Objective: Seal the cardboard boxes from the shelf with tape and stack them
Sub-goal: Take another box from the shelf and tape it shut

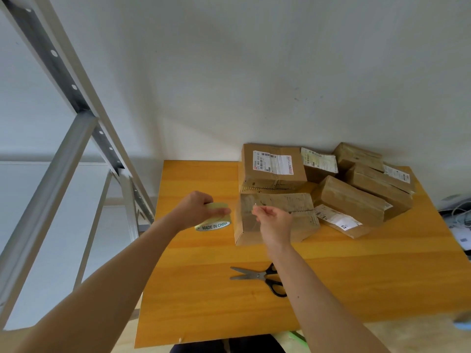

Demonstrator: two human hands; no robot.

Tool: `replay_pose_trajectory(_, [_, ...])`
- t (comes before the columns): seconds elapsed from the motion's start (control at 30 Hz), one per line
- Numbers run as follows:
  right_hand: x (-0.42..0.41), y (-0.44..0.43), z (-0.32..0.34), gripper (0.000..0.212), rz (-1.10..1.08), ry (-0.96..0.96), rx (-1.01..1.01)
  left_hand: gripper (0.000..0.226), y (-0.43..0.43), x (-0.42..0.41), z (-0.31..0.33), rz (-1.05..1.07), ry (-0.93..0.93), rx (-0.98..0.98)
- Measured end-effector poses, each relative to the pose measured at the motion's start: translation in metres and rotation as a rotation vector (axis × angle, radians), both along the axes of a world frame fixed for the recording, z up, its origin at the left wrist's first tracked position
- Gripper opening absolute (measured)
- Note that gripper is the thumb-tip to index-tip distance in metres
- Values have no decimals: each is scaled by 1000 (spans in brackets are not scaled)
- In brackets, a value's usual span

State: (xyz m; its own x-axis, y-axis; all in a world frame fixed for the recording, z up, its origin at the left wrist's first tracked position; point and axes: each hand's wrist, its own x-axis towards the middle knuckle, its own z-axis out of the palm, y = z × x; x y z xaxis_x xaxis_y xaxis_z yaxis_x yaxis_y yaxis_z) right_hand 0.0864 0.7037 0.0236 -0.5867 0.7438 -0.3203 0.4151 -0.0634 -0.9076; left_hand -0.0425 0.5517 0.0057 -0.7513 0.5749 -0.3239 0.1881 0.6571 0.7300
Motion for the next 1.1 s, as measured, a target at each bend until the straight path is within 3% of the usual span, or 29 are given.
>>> replay_pose_trajectory(0.3, [-12,-4,-23,16,29,-212,210,47,6,-13,-18,-31,89,-62])
replay_pose_trajectory(0.57, [-13,-6,-28,16,69,-292,414,50,8,-13,-33,-18,112,-65])
replay_pose_trajectory(0.67, [-13,1,-25,27,16,-301,364,51,10,-12,-35,-49,120,-101])
replay_pose_trajectory(0.73, [-10,5,-25,26,52,-260,489,49,12,-13,-35,-69,122,-124])
replay_pose_trajectory(0.8, [-7,8,-25,32,215,-206,719,48,12,-14,-35,-90,129,-135])
replay_pose_trajectory(0.93, [-14,7,-29,86,856,-275,879,51,12,-16,-38,-99,136,-117])
replay_pose_trajectory(1.1, [-19,11,-38,103,1058,-448,912,58,12,-18,-39,-124,125,-135])
